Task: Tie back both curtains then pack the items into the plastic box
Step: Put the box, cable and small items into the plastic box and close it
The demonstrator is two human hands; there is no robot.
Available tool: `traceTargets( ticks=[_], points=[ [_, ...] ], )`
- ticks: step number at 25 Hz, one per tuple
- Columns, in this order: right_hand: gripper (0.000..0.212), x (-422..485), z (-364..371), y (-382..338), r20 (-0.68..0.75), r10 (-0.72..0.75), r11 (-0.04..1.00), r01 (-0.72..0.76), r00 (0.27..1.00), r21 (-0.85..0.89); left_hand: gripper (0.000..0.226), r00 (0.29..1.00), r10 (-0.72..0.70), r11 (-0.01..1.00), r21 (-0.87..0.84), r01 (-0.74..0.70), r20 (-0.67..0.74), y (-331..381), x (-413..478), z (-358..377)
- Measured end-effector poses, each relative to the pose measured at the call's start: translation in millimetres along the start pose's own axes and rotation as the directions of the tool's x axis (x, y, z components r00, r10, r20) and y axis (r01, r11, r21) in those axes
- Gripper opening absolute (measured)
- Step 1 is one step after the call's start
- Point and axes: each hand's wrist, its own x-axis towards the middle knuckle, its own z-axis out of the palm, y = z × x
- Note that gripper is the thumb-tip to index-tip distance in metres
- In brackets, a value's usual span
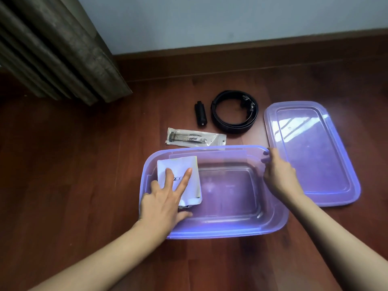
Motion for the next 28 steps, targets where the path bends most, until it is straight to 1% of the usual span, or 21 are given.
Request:
traceTargets(
  ticks=[1,3,4,5,6,7,9,11,14,16,17,18,20,22,25,28],
  points=[
    [0.032,0.9,1.3,1.6,0.0,-0.004,1.0,0.004,1.0,-0.001,0.106,0.999,0.004,1.0,0.006,-0.003,-0.047,1.6,2.6,-15.5],
    [0.033,3.1,3.3,4.8,-0.007,-0.002,1.0,0.002,1.0,-0.004,0.087,0.975,0.036,0.998,0.053,-0.025,-0.219,3.9,23.3,-47.0],
    [0.033,3.6,4.2,6.0,-0.01,0.003,1.0,-0.003,1.0,-0.006,0.08,0.951,0.064,0.998,0.015,-0.063,-0.301,6.5,42.5,-59.7],
    [0.034,4.3,5.4,7.0,-0.011,0.009,1.0,-0.009,1.0,-0.006,0.073,0.937,0.089,0.991,-0.066,-0.118,-0.338,11.4,67.5,-70.6],
    [0.034,4.6,6.6,6.9,-0.004,0.018,1.0,-0.018,1.0,-0.003,0.066,0.943,0.095,0.972,-0.173,-0.156,-0.318,18.0,94.9,-79.7],
    [0.035,4.5,8.2,6.8,0.004,0.027,1.0,-0.027,1.0,0.003,0.062,0.962,0.09,0.95,-0.269,-0.161,-0.26,26.6,123.6,-81.7],
    [0.034,5.7,9.4,9.3,0.013,0.038,0.999,-0.038,0.999,0.013,0.062,0.991,0.071,0.929,-0.355,-0.106,-0.111,53.1,184.4,-72.4],
    [0.036,5.9,7.3,8.8,0.024,0.048,0.998,-0.048,0.999,0.028,0.071,0.998,0.054,0.911,-0.41,-0.041,0.02,82.5,229.3,-60.5],
    [0.045,4.6,3.4,6.5,0.046,0.065,0.997,-0.066,0.997,0.028,0.079,0.992,0.04,0.897,-0.441,0.017,0.12,116.0,269.3,-35.5],
    [0.046,2.9,1.6,3.2,0.062,0.073,0.997,-0.074,0.995,0.019,0.09,0.984,-0.022,0.892,-0.442,0.099,0.176,129.6,282.3,-20.3],
    [0.046,3.2,1.6,3.0,0.067,0.077,0.997,-0.078,0.995,0.018,0.094,0.982,-0.06,0.894,-0.429,0.133,0.18,136.6,287.0,-13.2],
    [0.046,3.0,1.8,2.7,0.074,0.08,0.997,-0.081,0.994,0.018,0.094,0.982,-0.09,0.893,-0.423,0.154,0.168,143.3,289.8,-7.6],
    [0.047,3.1,1.4,2.2,0.083,0.088,0.996,-0.09,0.993,0.024,0.082,0.98,-0.13,0.882,-0.434,0.183,0.149,153.8,294.0,-1.0],
    [0.05,2.7,0.1,1.7,0.089,0.092,0.995,-0.094,0.992,0.029,0.076,0.979,-0.123,0.905,-0.387,0.177,0.16,160.5,293.7,0.6],
    [0.052,1.6,-2.4,-0.6,0.106,0.1,0.994,-0.103,0.989,0.023,0.076,0.992,-0.055,0.96,-0.266,0.085,0.116,159.3,287.1,1.4],
    [0.051,1.6,-2.8,-1.1,0.109,0.097,0.995,-0.1,0.989,0.022,0.077,0.996,0.047,0.984,-0.177,-0.032,0.078,143.9,284.1,-0.6]
  ],
)
